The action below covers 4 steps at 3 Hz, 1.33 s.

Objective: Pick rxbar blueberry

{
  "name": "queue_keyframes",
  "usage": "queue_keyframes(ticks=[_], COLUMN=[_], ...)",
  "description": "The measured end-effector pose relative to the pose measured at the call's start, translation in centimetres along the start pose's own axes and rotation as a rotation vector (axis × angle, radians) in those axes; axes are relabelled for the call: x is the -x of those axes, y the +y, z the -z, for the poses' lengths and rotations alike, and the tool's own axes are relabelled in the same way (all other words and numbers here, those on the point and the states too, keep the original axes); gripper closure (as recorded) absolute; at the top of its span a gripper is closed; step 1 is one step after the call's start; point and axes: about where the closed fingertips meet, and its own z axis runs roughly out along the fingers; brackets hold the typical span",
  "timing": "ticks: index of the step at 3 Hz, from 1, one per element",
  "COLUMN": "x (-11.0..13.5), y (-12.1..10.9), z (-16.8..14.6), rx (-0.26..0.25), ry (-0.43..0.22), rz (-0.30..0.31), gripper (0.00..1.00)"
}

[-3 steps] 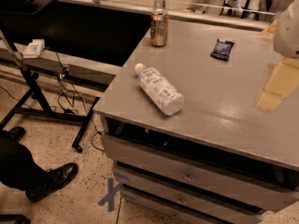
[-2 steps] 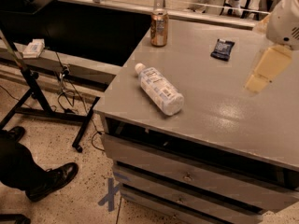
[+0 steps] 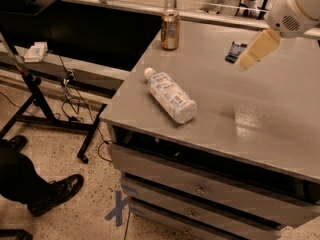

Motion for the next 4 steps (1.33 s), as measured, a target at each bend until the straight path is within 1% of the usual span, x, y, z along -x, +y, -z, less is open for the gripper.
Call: queue_keyframes(ticks=[1,2,3,4], x=[0.5,-0.4,-2.7,-3.9], y=[-0.6,-0.4,-1.5,-5.1], z=[-0.3,-0.2,-1.6,-4.0], rx=[-0.021,-0.042,-0.082,-0.138], ry=[-0.019,0.005,-0.03,-0.145], rz=[-0.002,-0.013,-0.096,-0.199], gripper=[0.0,0.0,0.0,0.0])
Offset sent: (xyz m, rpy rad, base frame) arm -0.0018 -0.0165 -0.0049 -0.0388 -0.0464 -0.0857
